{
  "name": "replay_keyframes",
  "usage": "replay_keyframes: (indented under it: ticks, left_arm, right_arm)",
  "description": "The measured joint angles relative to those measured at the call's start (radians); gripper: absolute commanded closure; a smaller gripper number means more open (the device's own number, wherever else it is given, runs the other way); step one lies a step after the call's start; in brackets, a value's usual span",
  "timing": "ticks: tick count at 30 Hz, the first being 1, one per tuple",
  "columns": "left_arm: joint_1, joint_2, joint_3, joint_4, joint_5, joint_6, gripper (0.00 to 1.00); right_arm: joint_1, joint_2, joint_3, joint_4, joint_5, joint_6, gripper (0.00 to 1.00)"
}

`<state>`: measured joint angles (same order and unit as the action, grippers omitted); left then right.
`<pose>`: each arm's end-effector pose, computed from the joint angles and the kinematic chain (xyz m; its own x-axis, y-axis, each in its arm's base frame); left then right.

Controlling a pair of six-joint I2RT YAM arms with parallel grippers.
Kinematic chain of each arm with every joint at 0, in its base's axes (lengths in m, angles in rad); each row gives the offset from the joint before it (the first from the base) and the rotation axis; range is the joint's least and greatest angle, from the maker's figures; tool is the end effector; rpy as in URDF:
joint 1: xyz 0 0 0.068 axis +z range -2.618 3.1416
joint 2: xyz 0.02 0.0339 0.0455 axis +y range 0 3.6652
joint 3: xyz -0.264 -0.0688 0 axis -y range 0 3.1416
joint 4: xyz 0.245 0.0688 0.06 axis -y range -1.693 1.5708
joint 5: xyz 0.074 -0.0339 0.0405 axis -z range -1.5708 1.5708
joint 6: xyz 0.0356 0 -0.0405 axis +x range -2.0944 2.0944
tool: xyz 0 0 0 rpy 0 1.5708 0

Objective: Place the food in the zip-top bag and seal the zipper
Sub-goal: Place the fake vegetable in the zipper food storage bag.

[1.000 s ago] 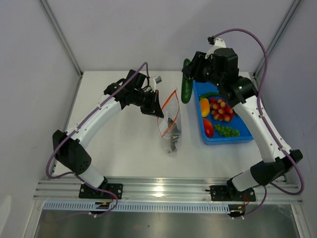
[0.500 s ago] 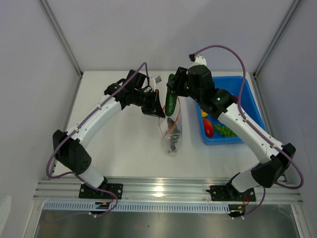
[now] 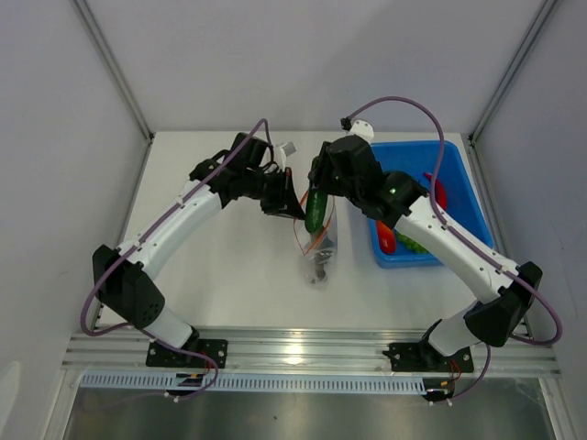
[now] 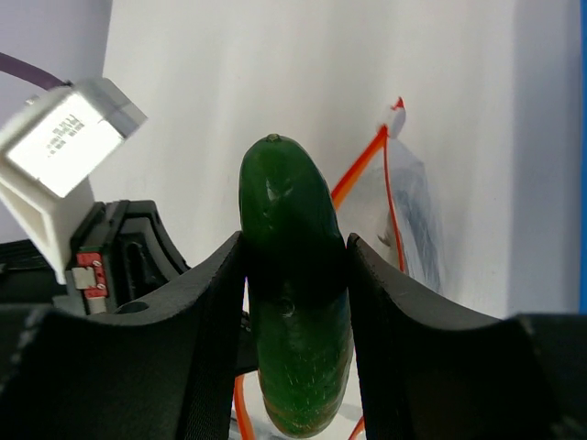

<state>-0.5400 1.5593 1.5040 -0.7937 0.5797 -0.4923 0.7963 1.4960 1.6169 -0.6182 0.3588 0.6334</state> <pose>0.2760 -0.1882 0.3459 -0.9174 0.0889 -0.3879 0.3483 0.6508 -0.6746 0.2401 0.2275 0.4147 -0.5373 0.2433 -0.8075 -0.1680 0.9074 0.3852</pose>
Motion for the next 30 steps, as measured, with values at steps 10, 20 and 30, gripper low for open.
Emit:
replay_keyframes:
  ticks: [10,20,30]
  left_arm:
    - [0.0,-0.022,-0.008,0.015,0.0,-0.031,0.99]
    - [0.0,-0.024,-0.019,0.023,0.0,-0.034,0.99]
    - [0.0,-0.031,-0.019,0.019,-0.008,-0.015,0.99]
  right_arm:
    - [0.032,0.017,0.0,-0.068,0.041,0.002,0.53]
    - [0.033,0.022,0.003,-0.15,0.015,-0.014,0.11]
    - [-0.073,0.101,0.23,-0.276,-0.032,-0.048,0.16]
